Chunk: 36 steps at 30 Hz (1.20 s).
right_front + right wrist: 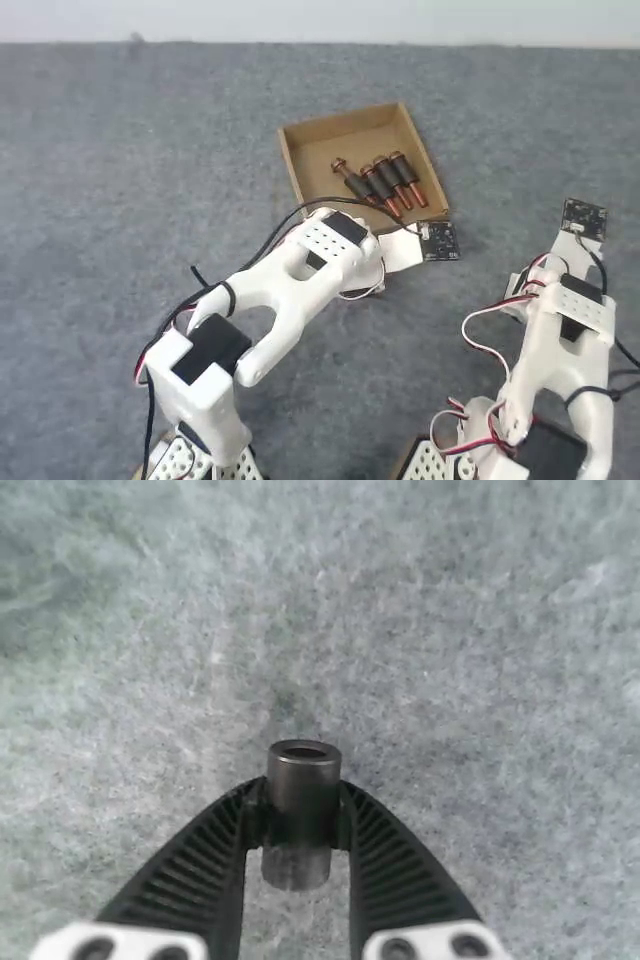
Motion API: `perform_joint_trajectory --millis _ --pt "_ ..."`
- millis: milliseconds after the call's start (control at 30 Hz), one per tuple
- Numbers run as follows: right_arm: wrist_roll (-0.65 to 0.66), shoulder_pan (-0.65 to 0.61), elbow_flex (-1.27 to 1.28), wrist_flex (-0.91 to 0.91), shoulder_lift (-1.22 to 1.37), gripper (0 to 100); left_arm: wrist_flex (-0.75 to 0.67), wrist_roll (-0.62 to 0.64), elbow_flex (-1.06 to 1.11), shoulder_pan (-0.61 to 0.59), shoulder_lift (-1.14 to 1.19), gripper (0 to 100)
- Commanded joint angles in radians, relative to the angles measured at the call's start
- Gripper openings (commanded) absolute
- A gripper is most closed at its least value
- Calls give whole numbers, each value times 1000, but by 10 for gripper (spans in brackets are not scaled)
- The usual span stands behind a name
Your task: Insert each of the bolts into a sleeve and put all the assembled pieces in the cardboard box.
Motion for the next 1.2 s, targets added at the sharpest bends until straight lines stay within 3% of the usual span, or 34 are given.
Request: perform_joint_trajectory --millis 0,200,567,900,1167 --pt "11 5 -11 -28 -44 7 -14 -9 -19 14 -9 75" --pt "11 -10 -9 -28 -44 7 3 -8 -50 52 37 75" --pt "11 -12 -9 -28 -44 7 284 -6 -381 35 285 10" --pt "11 -13 -9 -28 -44 7 311 -2 -395 41 288 10" --pt "11 -13 -9 -28 -44 7 347 224 -415 43 284 9"
